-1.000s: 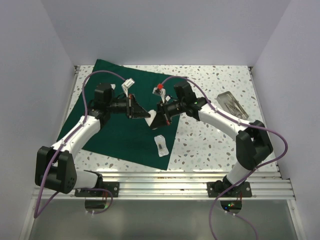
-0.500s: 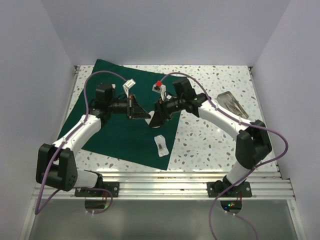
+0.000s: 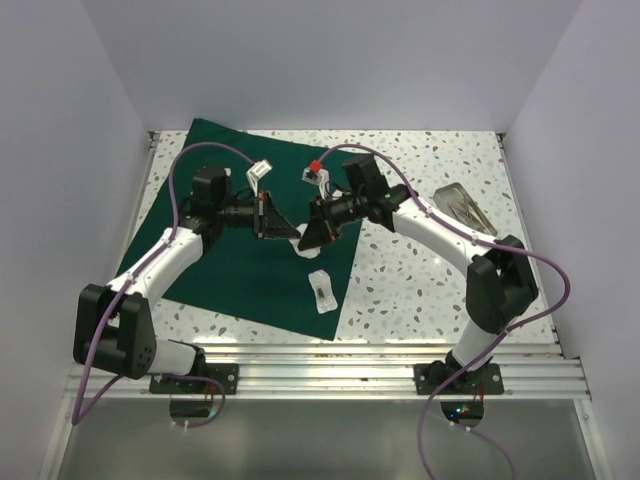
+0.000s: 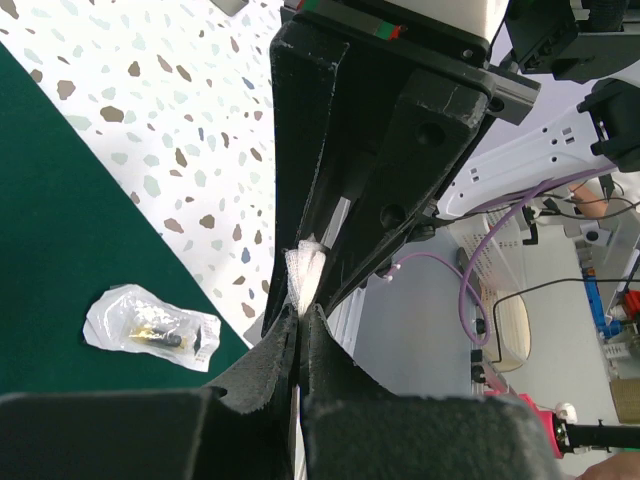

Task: Prepare the surgical pack

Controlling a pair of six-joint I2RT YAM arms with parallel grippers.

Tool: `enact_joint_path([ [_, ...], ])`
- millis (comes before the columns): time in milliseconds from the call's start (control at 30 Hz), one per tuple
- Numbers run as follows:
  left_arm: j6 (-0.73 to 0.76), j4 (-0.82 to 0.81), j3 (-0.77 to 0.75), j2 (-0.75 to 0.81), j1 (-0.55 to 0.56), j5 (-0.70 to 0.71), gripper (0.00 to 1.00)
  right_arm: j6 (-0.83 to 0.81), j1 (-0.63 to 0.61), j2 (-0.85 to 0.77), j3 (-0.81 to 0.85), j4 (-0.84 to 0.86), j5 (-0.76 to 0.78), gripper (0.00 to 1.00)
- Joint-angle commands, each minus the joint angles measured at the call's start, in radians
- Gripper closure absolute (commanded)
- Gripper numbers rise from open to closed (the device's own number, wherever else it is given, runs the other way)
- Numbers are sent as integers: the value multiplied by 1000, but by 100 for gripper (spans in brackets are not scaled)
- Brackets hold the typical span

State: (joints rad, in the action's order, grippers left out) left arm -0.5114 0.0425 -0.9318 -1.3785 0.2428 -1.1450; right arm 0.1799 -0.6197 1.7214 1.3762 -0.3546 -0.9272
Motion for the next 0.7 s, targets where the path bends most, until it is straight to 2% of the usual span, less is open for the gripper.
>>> enact_joint_path([
  [0,34,10,-45,-7,-8,-32,100,32,17,-2,-5,38,-2,81],
  [167,36,8,-52,-28,-10,-38,100,38,23,-6,11,32,-18,67],
  [333,39,7,-58,-40,-14,-39,100,39,25,-16,6,25,-28,65],
  [433,36,5,-67,-48,-14,-44,100,44,25,-6,7,32,-39,73],
  [467,34,5,-67,-50,-14,-45,100,46,26,-5,7,37,-45,88],
  [500,31,4,-70,-50,-14,-47,100,50,26,1,7,48,-48,99],
  [567,30,5,-73,-57,-14,-45,100,49,37,4,7,40,-24,100],
  [600,31,10,-76,-60,-22,-24,77,53,46,0,-3,43,-15,100],
  [667,60,75,-93,-68,-39,80,51,85,101,-6,-50,96,19,100],
])
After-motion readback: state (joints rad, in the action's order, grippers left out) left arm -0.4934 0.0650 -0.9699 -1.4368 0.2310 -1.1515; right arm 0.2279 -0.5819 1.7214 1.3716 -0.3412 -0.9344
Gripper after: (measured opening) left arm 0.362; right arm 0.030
